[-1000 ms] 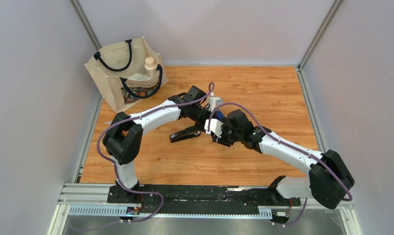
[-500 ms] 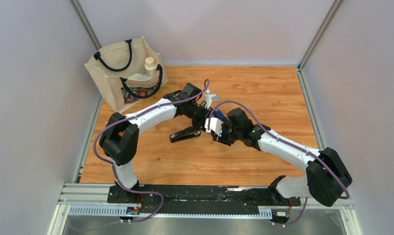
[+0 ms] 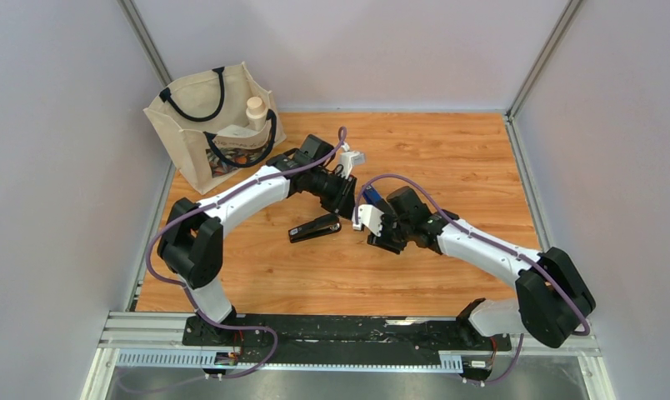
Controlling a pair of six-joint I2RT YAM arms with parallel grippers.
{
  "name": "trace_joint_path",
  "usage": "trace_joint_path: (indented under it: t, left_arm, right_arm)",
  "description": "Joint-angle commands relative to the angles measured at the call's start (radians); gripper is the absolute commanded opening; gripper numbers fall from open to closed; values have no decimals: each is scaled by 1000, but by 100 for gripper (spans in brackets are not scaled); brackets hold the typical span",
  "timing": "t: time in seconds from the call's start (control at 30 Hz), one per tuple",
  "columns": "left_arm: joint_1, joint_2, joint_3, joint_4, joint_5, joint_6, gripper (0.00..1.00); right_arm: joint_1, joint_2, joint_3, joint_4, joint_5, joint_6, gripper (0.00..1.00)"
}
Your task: Load the staples into the stapler
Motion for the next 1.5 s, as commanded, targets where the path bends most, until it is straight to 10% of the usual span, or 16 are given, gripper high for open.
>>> trace_joint_path:
  t: [0.0, 1.47]
  left_arm:
    - [-2, 10, 2, 21, -48, -16, 26]
    - [-71, 15, 9, 15, -31, -17, 31]
  right_arm:
    - [0, -49, 15, 5, -32, 1, 42]
    - [-28, -160, -56, -4, -173, -101, 47]
